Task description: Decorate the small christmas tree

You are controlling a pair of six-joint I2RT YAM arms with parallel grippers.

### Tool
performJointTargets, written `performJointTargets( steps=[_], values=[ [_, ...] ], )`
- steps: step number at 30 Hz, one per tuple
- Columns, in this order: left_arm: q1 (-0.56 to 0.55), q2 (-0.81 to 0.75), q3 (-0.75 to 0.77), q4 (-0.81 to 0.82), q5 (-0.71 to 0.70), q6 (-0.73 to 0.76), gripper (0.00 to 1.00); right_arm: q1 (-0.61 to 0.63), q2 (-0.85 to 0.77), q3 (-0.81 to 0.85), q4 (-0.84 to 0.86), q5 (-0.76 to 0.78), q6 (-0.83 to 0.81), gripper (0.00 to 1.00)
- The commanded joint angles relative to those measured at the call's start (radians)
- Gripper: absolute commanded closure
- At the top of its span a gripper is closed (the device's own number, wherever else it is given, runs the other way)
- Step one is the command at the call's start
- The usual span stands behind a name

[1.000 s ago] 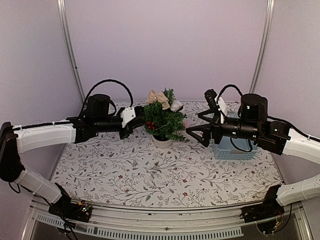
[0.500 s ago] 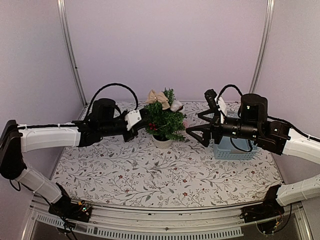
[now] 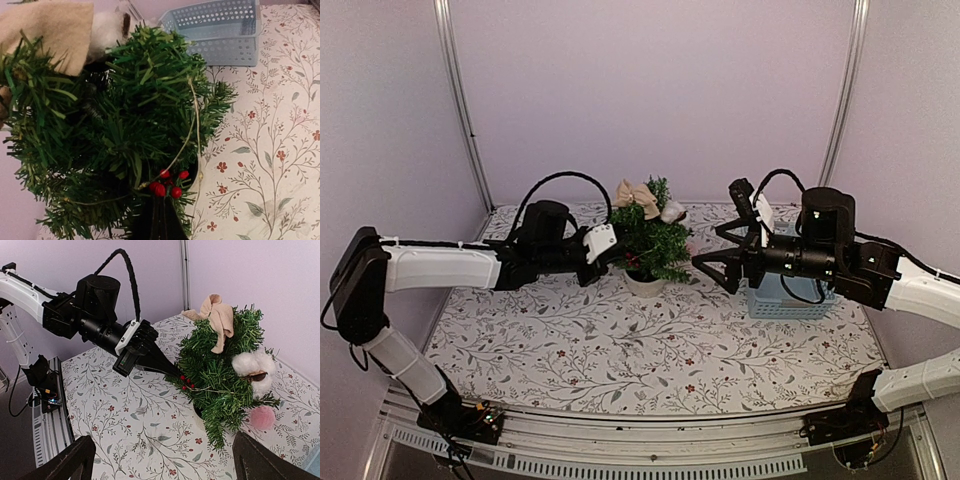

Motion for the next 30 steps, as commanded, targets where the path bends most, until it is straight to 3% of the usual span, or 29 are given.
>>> performJointTargets(
  steps=[1, 19, 24, 30],
  values=[
    [-0.016, 0.024, 0.035, 0.03, -0.008, -0.012, 1.0, -0.007, -0.009, -0.009, -0.003, 0.005, -0.006, 0.01],
    [-0.022, 0.072, 0.072, -0.017, -0.004, -0.005, 1.0, -0.007, -0.013, -0.009, -0.006, 0.008, -0.004, 0.01],
    [-0.022, 0.044, 0.072, -0.032, -0.014, -0.007, 0.88, -0.008, -0.011, -0.007, -0.006, 0.007, -0.004, 0.01],
    [-0.022, 0.002, 0.058, -0.056, -0.026, 0.001, 0.83, -0.008, -0.004, 0.0, -0.001, -0.004, -0.003, 0.01]
  ],
)
